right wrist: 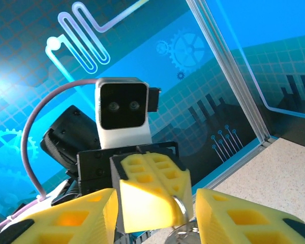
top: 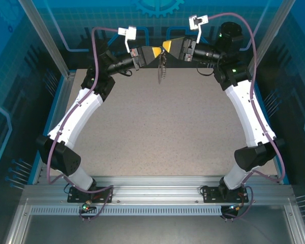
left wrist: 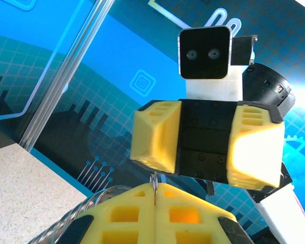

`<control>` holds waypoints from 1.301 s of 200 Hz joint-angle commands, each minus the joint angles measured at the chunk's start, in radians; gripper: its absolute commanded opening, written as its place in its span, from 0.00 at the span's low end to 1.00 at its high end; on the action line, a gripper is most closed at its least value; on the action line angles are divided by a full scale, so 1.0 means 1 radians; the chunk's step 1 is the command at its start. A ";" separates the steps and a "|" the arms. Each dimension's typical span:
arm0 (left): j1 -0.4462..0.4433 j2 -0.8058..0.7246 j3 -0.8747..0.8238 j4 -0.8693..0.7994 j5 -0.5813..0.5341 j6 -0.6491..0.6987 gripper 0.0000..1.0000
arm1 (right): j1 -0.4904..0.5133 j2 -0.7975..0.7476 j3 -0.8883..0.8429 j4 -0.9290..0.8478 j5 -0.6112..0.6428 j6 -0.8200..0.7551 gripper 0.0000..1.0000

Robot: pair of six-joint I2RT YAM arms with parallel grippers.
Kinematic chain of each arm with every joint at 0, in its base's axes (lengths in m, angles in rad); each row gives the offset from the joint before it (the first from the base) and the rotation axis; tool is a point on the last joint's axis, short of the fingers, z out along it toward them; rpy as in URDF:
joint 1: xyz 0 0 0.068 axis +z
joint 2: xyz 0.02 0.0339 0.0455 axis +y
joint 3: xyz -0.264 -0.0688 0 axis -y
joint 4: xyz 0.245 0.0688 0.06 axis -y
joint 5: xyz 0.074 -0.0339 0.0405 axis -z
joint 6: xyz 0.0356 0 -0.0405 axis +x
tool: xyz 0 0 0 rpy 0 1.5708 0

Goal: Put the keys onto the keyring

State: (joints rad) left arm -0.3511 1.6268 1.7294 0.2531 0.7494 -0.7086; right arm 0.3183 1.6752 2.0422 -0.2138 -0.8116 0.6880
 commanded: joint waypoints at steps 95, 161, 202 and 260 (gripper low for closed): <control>-0.005 -0.042 -0.006 0.055 0.014 -0.003 0.00 | 0.018 -0.009 -0.069 0.004 0.011 -0.016 0.31; -0.005 -0.041 -0.013 0.060 0.020 -0.010 0.00 | 0.025 0.004 -0.051 0.015 0.006 -0.004 0.10; -0.004 -0.042 -0.016 0.053 0.021 -0.007 0.00 | 0.027 0.014 -0.029 -0.010 0.000 -0.020 0.00; 0.012 -0.047 -0.009 0.023 0.016 0.001 0.20 | -0.005 0.021 0.013 -0.112 -0.020 -0.113 0.00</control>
State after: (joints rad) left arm -0.3489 1.6222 1.7134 0.2588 0.7414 -0.7105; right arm 0.3271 1.6852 2.0075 -0.2588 -0.8219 0.6411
